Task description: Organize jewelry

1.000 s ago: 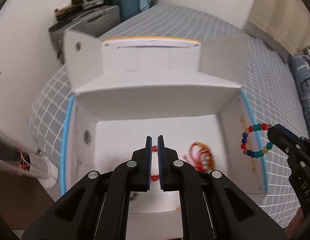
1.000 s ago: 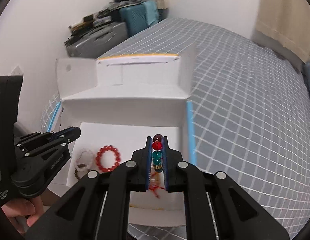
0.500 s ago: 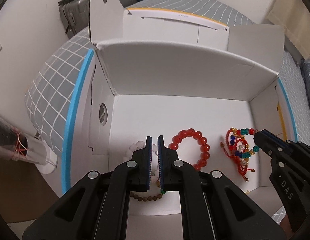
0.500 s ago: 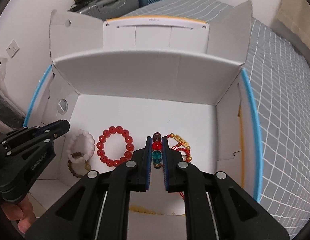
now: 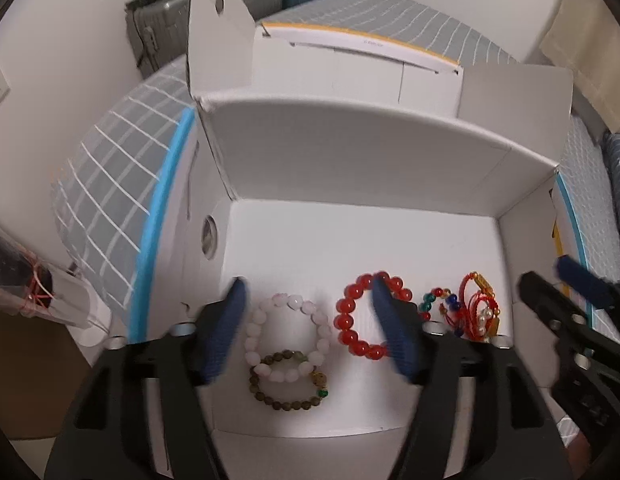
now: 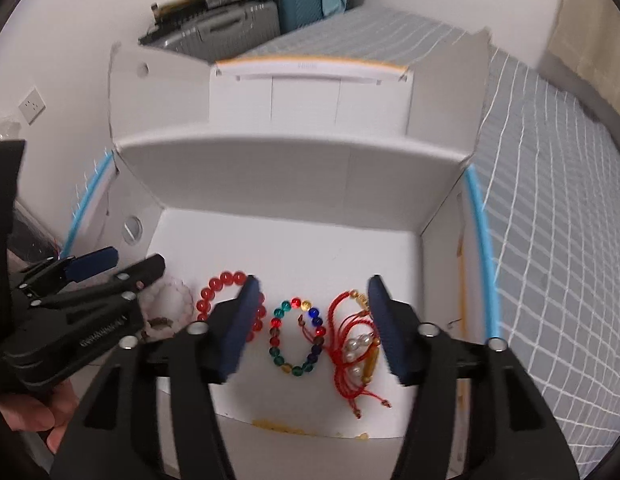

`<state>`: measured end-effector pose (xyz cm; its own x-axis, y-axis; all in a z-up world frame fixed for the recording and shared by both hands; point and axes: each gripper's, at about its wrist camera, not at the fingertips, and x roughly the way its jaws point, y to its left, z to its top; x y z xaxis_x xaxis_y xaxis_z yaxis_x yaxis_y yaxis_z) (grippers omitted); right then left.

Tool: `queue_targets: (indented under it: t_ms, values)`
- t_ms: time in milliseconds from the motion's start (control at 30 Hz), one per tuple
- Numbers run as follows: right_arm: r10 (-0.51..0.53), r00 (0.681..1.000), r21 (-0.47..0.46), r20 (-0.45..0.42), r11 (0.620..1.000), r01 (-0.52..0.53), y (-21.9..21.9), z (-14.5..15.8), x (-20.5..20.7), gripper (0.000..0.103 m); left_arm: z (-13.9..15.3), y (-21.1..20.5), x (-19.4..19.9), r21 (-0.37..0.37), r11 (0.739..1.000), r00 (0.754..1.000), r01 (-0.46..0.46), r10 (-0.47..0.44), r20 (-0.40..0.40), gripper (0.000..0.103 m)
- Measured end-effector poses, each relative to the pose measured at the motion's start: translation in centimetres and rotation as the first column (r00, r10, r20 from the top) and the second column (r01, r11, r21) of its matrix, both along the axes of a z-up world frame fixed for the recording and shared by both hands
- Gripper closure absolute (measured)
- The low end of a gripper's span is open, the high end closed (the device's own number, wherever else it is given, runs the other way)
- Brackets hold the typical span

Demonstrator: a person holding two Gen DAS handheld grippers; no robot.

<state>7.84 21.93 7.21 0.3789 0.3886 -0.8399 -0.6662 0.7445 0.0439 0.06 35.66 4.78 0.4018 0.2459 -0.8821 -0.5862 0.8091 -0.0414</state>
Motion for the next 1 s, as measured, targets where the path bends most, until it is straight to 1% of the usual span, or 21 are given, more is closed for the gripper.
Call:
queue_targets:
  t_ms: [33,67,100,167,333,433,533,633,733,867,1000]
  values:
    - [0.001,1.0,0.005,0.008,1.0,-0.001,-0.2,0.4,0.0,0.038,0.2,-0.1,0.0,0.007,1.0,1.0,-0.001,0.001,0.006,0.028]
    - [-0.001,1.0,0.009,0.022,1.0,0.001,-0.6,1.0,0.0,0.034,0.5,-0.3,0.1,0.011,1.0,1.0,0.001,-0.001,0.012,0.026]
    - [-0.005,0.999,0.018,0.033,1.0,0.005,-0.9,1.5,0.1,0.032,0.8,-0.4,0.1,0.009,1.0,1.0,0.001,-0.001,0.018,0.023]
    - [-0.011,0.999,0.028,0.049,1.0,0.01,-1.6,2.4,0.2,0.024,1.4,-0.7,0.2,0.012,1.0,0.999,0.005,-0.006,0.033,0.02]
    - [-0.034,0.996,0.051,0.079,0.998,0.03,-3.5,4.1,0.7,0.014,2.7,-2.1,0.4,0.034,0.999,0.998,0.021,-0.023,0.059,0.011]
    - [-0.035,0.995,0.056,0.094,0.998,0.03,-4.3,4.8,0.7,0.01,3.4,-2.8,0.4,0.049,0.999,0.997,0.024,-0.028,0.072,0.006]
    - [-0.037,0.992,0.064,0.124,0.998,0.029,-5.3,5.4,0.1,0.009,4.2,-3.5,0.1,0.072,0.997,0.996,0.024,-0.03,0.083,0.006]
    - [-0.047,0.986,0.077,0.157,0.996,0.035,-6.1,5.6,-0.6,0.008,4.6,-4.0,-0.6,0.072,0.997,0.994,0.027,-0.034,0.099,0.006]
    - [-0.068,0.978,0.104,0.197,0.993,0.048,-7.1,5.9,-1.6,0.008,5.1,-4.3,-2.0,0.074,0.997,0.991,0.022,-0.032,0.133,0.006]
    - [-0.093,0.972,0.146,0.217,0.987,0.062,-8.9,6.0,-3.3,0.008,5.5,-4.9,-4.5,0.115,0.993,0.986,-0.007,-0.013,0.167,0.006]
    - [-0.124,0.958,0.179,0.258,0.981,0.078,-10.5,5.8,-5.8,0.008,5.5,-5.8,-7.7,0.142,0.99,0.977,-0.011,-0.019,0.211,0.006]
